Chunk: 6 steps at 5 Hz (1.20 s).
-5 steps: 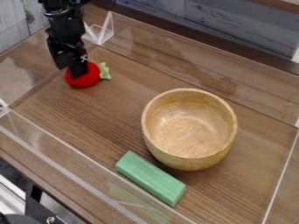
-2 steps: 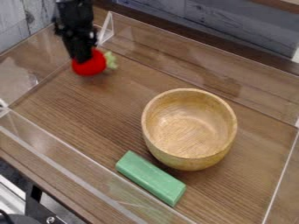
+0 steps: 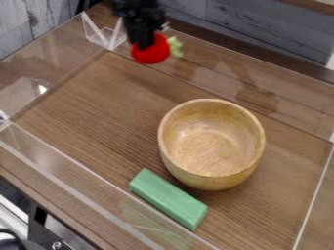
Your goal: Move the red object to the right side of the table
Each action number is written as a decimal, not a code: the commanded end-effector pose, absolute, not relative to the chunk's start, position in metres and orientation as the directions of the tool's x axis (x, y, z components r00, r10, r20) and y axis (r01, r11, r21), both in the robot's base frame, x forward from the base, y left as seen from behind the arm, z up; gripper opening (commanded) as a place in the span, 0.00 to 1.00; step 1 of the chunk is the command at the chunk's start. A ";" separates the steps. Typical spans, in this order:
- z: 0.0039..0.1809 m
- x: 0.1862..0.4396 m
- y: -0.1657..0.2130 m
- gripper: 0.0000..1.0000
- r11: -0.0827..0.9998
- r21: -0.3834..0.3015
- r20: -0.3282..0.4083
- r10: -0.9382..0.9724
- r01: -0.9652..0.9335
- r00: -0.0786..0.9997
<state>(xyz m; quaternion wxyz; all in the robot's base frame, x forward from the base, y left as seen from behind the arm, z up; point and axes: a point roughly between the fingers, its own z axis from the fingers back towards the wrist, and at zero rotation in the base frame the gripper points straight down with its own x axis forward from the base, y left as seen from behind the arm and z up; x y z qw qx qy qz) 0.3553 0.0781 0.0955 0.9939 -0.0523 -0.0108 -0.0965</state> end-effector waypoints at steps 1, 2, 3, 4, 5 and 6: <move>0.106 0.374 0.039 0.00 0.967 -0.083 0.081 -0.236 0.242 0.968; 0.098 0.376 0.017 0.00 0.957 -0.084 0.076 -0.273 0.279 0.959; 0.100 0.374 0.013 0.00 0.955 -0.088 0.060 -0.279 0.284 0.958; 0.104 0.374 0.010 0.00 0.954 -0.091 0.049 -0.282 0.285 0.958; 0.099 0.376 0.008 0.00 0.975 -0.092 0.039 -0.197 0.200 0.980; 0.093 0.375 0.005 0.00 0.988 -0.094 0.026 -0.120 0.122 0.992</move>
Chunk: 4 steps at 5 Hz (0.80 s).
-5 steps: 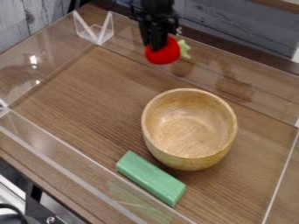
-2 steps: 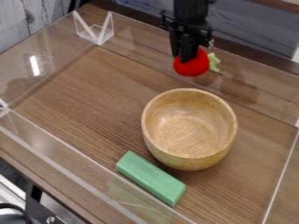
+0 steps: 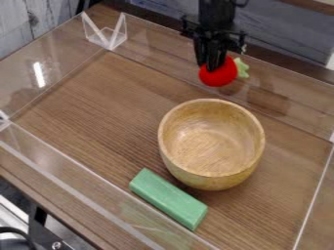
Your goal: Move the red object to the right side of the table
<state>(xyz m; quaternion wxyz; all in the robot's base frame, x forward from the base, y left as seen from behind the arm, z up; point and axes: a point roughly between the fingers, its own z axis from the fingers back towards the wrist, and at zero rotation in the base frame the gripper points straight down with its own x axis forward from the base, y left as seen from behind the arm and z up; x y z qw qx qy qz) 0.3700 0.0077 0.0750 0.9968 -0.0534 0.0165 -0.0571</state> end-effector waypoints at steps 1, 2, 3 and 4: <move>0.090 0.373 0.002 0.00 0.988 -0.095 0.020 -0.119 0.120 0.993; 0.088 0.371 -0.003 0.00 0.988 -0.096 0.015 -0.121 0.122 0.993; 0.072 0.372 -0.009 0.00 0.990 -0.097 0.010 -0.102 0.102 0.995; 0.058 0.372 -0.016 0.00 0.991 -0.096 0.008 -0.096 0.096 0.995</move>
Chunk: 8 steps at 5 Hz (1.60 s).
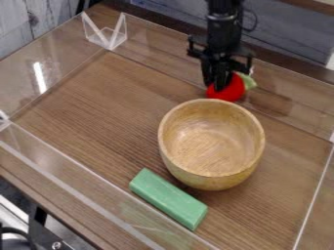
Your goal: Move the red object to the right side of the table
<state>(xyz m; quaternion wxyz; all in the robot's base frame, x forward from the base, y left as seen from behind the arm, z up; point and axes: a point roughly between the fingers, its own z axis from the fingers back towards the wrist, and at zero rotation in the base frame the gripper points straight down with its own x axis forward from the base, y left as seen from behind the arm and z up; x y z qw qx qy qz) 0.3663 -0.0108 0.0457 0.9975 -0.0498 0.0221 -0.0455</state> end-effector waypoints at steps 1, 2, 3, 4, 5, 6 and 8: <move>0.061 0.374 -0.014 0.00 0.996 -0.087 0.017 -0.028 0.029 0.999; 0.067 0.374 -0.012 0.00 0.996 -0.080 0.030 0.045 -0.043 0.999; 0.075 0.375 -0.008 0.00 0.995 -0.079 0.048 0.070 -0.066 0.996; 0.083 0.375 -0.003 0.00 0.992 -0.080 0.064 0.098 -0.093 0.993; 0.088 0.374 0.000 0.00 0.987 -0.081 0.079 0.143 -0.136 0.987; 0.089 0.374 0.004 0.00 0.980 -0.080 0.089 0.186 -0.180 0.978; 0.127 0.349 -0.041 0.00 0.995 -0.080 0.126 0.069 -0.059 0.990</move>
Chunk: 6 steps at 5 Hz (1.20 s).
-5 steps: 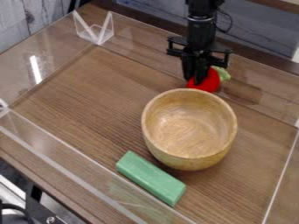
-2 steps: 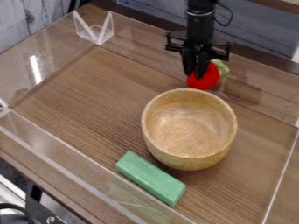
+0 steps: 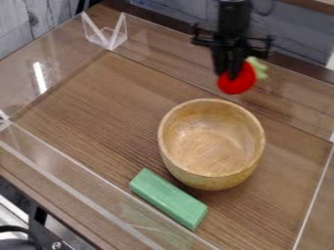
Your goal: Move the red object to the right side of the table
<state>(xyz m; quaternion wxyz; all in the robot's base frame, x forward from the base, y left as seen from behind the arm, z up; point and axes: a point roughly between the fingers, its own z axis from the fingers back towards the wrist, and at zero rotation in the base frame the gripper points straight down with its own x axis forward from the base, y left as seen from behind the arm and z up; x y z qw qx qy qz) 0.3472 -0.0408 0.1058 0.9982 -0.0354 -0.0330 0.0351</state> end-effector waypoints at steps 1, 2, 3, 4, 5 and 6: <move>0.121 0.322 -0.061 0.00 0.996 -0.078 0.097 -0.037 0.044 0.995; 0.125 0.298 -0.069 0.00 0.994 -0.083 0.085 -0.070 0.077 0.994; 0.135 0.282 -0.080 0.00 0.992 -0.083 0.089 -0.090 0.098 0.992; 0.132 0.261 -0.096 0.00 0.987 -0.088 0.072 -0.125 0.131 0.990; 0.125 0.247 -0.110 0.00 0.977 -0.096 0.047 -0.187 0.191 0.981; 0.114 0.240 -0.117 0.00 0.965 -0.105 0.020 -0.241 0.241 0.970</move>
